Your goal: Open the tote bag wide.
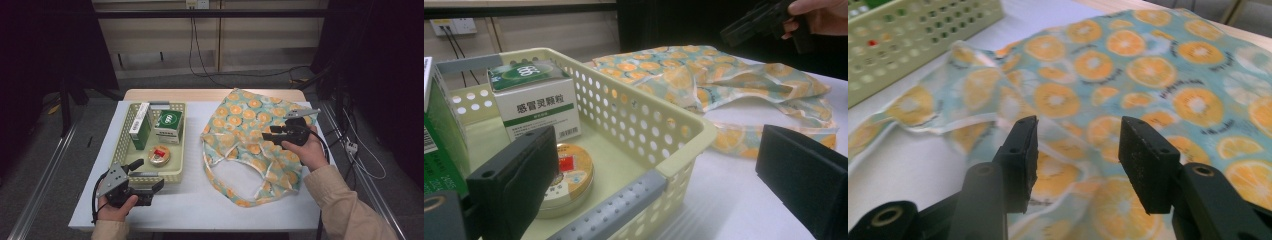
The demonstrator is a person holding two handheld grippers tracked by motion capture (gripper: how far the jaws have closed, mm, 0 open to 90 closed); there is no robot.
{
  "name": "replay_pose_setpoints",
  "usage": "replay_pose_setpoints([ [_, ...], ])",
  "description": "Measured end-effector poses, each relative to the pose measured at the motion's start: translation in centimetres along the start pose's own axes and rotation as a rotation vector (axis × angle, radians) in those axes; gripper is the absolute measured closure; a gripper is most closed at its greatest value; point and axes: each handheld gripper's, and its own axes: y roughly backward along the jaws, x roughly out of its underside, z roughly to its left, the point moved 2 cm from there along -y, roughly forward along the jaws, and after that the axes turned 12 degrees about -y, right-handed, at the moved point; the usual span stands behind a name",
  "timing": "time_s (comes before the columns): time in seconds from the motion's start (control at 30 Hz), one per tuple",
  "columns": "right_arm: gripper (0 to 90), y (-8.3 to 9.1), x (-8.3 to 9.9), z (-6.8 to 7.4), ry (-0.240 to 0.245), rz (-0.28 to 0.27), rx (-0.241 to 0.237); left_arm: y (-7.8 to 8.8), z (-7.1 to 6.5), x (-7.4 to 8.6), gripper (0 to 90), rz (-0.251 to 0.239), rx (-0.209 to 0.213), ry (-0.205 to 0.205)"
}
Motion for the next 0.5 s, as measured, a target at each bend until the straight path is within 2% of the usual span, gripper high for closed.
replay_pose_setpoints([
  [0.07,40.7,0.2,-0.1,1.0,0.010,0.004,0.003,0.0,0.0,0.0,3.4,-0.001,0.000,0.008],
  [0.27,38.6,0.3,0.8,3.2,0.039,0.016,-0.031,0.1,-0.1,0.0,3.4,-0.002,-0.003,-0.001],
  [0.33,42.0,0.1,1.3,3.8,0.051,0.027,-0.050,0.1,-0.1,0.0,3.4,-0.002,-0.002,-0.001],
  [0.4,49.1,-0.1,1.9,4.5,0.072,0.042,-0.068,0.1,-0.1,0.0,3.4,-0.002,-0.002,0.001],
  [0.5,57.4,-0.5,2.8,5.2,0.102,0.059,-0.075,0.1,-0.1,0.0,3.4,0.001,-0.001,-0.007],
])
